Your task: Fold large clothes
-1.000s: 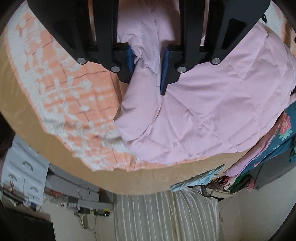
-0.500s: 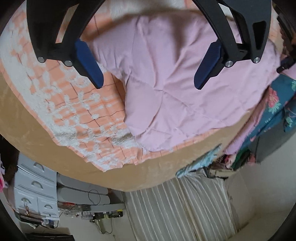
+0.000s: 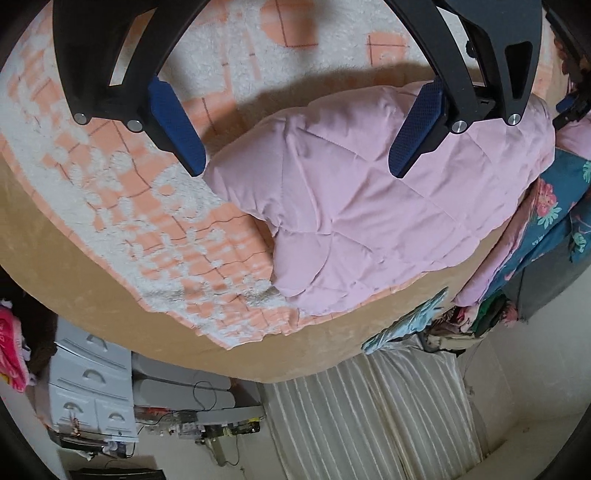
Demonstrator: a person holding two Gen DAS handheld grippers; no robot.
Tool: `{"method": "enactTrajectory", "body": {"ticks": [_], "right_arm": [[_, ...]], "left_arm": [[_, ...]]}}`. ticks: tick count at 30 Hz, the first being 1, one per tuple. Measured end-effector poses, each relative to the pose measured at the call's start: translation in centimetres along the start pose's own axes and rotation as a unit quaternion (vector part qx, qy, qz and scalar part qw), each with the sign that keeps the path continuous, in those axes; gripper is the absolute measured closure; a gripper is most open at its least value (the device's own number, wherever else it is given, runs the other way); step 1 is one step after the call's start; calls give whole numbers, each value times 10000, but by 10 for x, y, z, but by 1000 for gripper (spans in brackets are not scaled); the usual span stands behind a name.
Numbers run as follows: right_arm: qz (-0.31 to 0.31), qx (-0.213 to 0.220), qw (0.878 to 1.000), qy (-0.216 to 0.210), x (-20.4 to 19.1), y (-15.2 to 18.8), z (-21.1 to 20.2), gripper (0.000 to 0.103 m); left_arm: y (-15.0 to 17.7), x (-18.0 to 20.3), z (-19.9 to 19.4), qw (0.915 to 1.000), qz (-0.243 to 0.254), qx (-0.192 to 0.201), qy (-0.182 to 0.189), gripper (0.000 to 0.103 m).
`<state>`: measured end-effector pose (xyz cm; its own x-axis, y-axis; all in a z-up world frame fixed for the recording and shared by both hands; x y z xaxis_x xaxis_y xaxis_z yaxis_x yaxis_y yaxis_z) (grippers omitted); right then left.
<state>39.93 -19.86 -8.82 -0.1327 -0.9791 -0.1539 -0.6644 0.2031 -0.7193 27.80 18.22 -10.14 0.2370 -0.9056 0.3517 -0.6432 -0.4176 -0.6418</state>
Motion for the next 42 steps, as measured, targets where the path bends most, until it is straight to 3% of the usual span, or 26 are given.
{"method": "enactTrajectory", "body": {"ticks": [7, 12, 14, 18, 23, 28, 34, 42], "right_arm": [[113, -178, 9998, -73, 0, 19, -4, 4], [319, -514, 9977, -303, -5, 31, 10, 4], [537, -639, 9958, -381, -3, 34, 17, 4], [789, -893, 9916, -494, -3, 39, 30, 4], [935, -1034, 9884, -598, -8, 39, 43, 4], [1048, -1157, 9852, -711, -16, 40, 57, 4], [1231, -1265, 9798, -939, -20, 34, 75, 4], [1355, -1249, 9762, -1144, -30, 23, 98, 5]], "left_arm": [[18, 3, 3, 9998, -37, -193, 50, 9], [35, 9, 21, 9965, -487, -476, 488, 9], [35, 10, 28, 9920, -810, -505, 822, 9], [29, 2, 43, 9810, -1506, -512, 1112, 9], [19, -12, 66, 9632, -2329, -424, 1274, 8], [17, -16, 87, 9552, -2645, -300, 1292, 8], [9, -17, 99, 9531, -2756, -48, 1247, 8], [4, -9, 102, 9593, -2554, 77, 1204, 8]]}}
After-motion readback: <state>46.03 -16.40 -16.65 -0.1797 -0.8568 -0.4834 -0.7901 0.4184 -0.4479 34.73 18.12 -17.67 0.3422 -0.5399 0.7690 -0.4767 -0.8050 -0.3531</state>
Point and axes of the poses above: each gripper's, at about its wrist camera, not at the fingertips, and z roughly the way its jaws point, x to its right, y to its underside, the point moved 9 cm from there along z, roughly the way its jaws point, and after that the axes turned 11 degrees about y, right-handed, at the moved point
